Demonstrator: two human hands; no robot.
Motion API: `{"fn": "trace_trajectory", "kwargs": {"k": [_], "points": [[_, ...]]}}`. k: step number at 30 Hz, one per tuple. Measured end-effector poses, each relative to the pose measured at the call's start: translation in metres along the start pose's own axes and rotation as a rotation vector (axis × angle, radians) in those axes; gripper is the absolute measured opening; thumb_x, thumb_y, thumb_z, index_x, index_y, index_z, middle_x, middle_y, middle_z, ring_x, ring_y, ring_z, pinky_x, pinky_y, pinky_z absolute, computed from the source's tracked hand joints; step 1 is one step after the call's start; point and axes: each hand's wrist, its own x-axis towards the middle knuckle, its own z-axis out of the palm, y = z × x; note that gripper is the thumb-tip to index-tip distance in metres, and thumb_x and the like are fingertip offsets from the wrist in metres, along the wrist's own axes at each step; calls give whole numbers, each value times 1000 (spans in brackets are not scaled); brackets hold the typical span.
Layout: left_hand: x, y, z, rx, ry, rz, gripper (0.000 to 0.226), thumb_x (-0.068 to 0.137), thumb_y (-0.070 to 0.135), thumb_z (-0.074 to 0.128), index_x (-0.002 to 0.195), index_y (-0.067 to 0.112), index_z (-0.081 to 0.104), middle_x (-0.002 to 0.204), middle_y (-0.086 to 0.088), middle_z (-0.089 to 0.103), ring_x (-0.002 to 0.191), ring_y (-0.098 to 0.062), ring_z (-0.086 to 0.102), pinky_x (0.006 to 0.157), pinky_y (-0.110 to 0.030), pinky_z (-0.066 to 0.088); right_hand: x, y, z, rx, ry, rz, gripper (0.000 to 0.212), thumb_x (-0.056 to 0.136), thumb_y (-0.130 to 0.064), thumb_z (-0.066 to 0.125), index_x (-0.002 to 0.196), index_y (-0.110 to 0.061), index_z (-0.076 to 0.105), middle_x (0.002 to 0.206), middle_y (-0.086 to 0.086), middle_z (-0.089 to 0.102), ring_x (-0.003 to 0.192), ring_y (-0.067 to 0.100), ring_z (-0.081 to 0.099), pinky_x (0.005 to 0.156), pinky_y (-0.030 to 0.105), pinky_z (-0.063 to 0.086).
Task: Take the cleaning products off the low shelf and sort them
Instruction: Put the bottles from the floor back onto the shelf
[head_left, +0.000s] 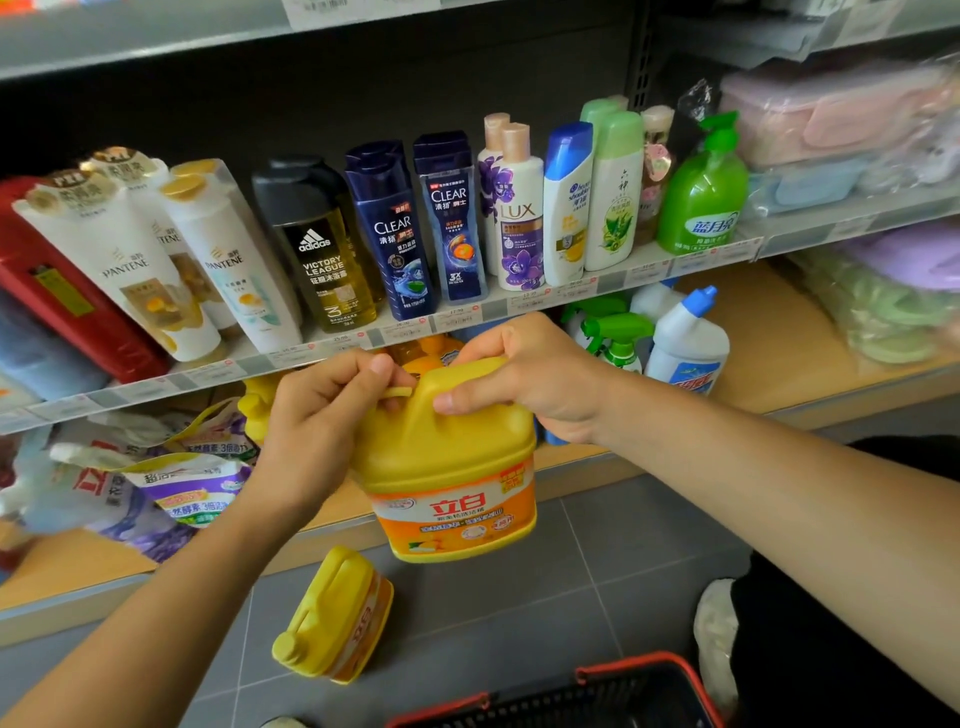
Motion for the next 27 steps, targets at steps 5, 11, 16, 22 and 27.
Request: {"fn": "trace_trajectory", "kwargs": {"k": [5,11,16,22,27], "points": [[0,-4,-4,-278,55,-133,32,101,35,50,110,18,75,109,-14,73,108,-27,67,87,-35,57,0,-3,-4,105,-8,16,18,74,2,83,88,-3,72,70,2,74,67,11,71,59,22,55],[-2,-9,-2,-395,-30,-128,37,102,35,46,130,24,67,123,-8,72,117,-25,67,87,-31,58,-1,-4,-6,196,52,20,21,75,4,81,89,-2,66,50,-9,62,45,0,57,47,12,43],[-4,-15,-8,-99,-53,27,48,96,31,66,142,28,56,130,-3,68,124,-21,63,95,-35,57,-2,-3,-7,201,87,44,25,74,1,82,93,-2,66,49,-8,59,45,1,51,49,14,41],[-7,-12,3,49,124,83,44,91,33,73,133,25,64,116,0,73,112,-16,69,91,-37,59,-2,-1,-4,151,99,27,27,74,-2,83,97,-1,67,49,-11,60,44,0,52,50,13,42],[-3,-10,-4,-11,10,25,53,91,27,69,142,22,57,120,-4,72,116,-16,67,93,-29,57,-4,1,-6,167,79,20,25,77,-1,80,98,0,66,50,-10,62,47,0,59,50,12,45]]}}
